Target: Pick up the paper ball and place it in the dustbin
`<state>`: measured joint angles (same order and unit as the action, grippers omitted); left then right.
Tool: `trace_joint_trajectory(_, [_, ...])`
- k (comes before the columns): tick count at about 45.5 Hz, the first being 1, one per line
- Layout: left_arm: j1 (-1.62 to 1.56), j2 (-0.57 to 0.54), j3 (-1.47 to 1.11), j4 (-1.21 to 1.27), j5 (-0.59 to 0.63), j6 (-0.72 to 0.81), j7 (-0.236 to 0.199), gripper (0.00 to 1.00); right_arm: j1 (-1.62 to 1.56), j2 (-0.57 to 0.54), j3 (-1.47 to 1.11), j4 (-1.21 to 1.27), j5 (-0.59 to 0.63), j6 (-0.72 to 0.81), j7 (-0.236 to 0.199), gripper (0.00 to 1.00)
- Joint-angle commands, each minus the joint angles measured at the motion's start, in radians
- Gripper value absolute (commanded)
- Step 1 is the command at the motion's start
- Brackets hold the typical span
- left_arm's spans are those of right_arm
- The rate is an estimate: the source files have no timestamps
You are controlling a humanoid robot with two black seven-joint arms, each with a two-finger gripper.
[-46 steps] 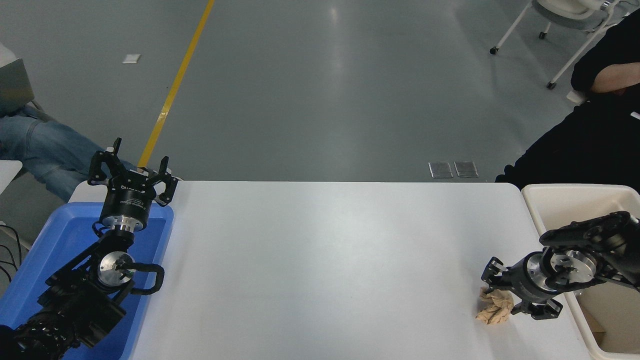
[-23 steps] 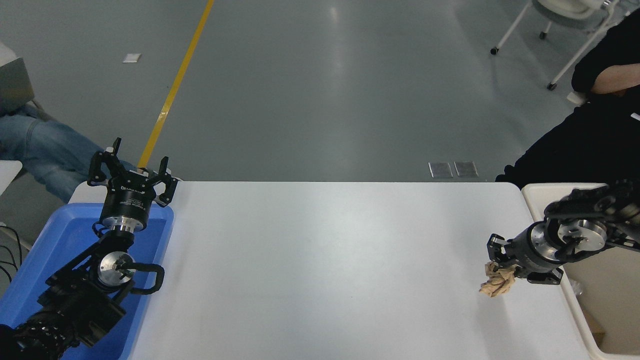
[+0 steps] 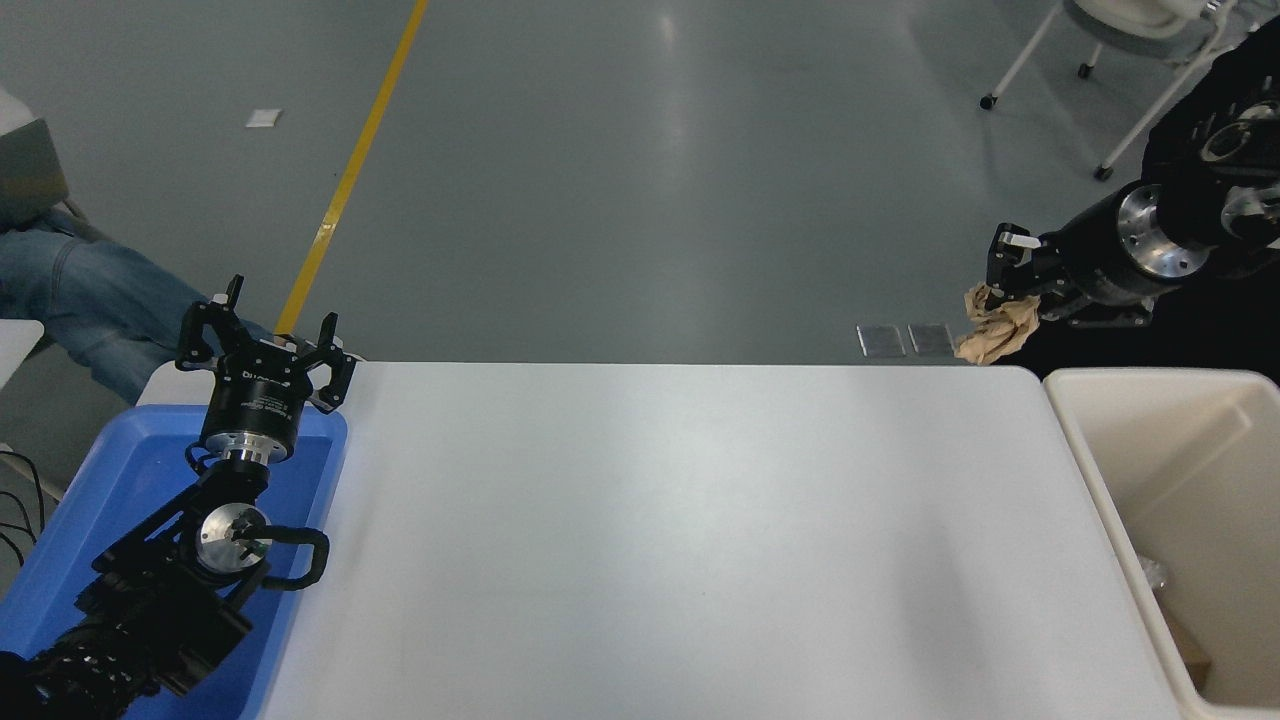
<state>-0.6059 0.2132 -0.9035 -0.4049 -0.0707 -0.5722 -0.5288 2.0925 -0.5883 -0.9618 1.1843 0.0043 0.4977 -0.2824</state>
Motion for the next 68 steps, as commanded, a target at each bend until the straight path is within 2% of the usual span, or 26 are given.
trace_joint_trajectory(1, [0.000,0.000,0.000,0.000,0.000,0.000,0.000,0.99,0.072,-0.016,-0.005,-0.005,-0.040,0.028,-0.001,0.00])
trace_joint_trajectory(8, [0.000,0.000,0.000,0.000,0.000,0.000,0.000,0.99,0.000,-0.039,-0.003,-0.075,-0.086,0.004,-0.001,0.00])
trace_joint_trajectory(17, [0.000,0.000,0.000,0.000,0.000,0.000,0.000,0.99,-0.257,-0.041,0.000,-0.363,-0.086,-0.056,-0.003,0.00])
trace_joint_trajectory(24, [0.000,0.000,0.000,0.000,0.000,0.000,0.001,0.99,-0.524,-0.031,0.032,-0.595,-0.070,-0.172,-0.003,0.00])
trace_joint_trajectory(32, [0.000,0.000,0.000,0.000,0.000,0.000,0.000,0.99,-0.807,-0.031,0.112,-0.750,-0.064,-0.323,-0.003,0.00])
trace_joint_trajectory(44, [0.000,0.000,0.000,0.000,0.000,0.000,0.001,0.99,-1.117,-0.018,0.290,-0.858,-0.020,-0.471,-0.003,0.00])
trace_joint_trajectory(56, [0.000,0.000,0.000,0.000,0.000,0.000,0.001,0.99,-1.299,0.051,0.379,-0.873,0.002,-0.587,-0.003,0.00])
trace_joint_trajectory(58, [0.000,0.000,0.000,0.000,0.000,0.000,0.000,0.99,-1.313,0.064,0.383,-0.873,0.002,-0.588,-0.003,0.17])
trace_joint_trajectory(60, [0.000,0.000,0.000,0.000,0.000,0.000,0.001,0.99,-1.316,0.070,0.383,-0.874,0.000,-0.590,-0.001,0.49])
trace_joint_trajectory(62, [0.000,0.000,0.000,0.000,0.000,0.000,0.000,0.99,-1.313,0.070,0.382,-0.874,0.000,-0.590,-0.001,0.91])
trace_joint_trajectory(63, [0.000,0.000,0.000,0.000,0.000,0.000,0.001,0.99,-1.309,0.068,0.383,-0.873,0.000,-0.588,-0.001,1.00])
trace_joint_trajectory(68, [0.000,0.000,0.000,0.000,0.000,0.000,0.000,0.99,-1.292,0.070,0.383,-0.862,0.002,-0.581,-0.001,1.00])
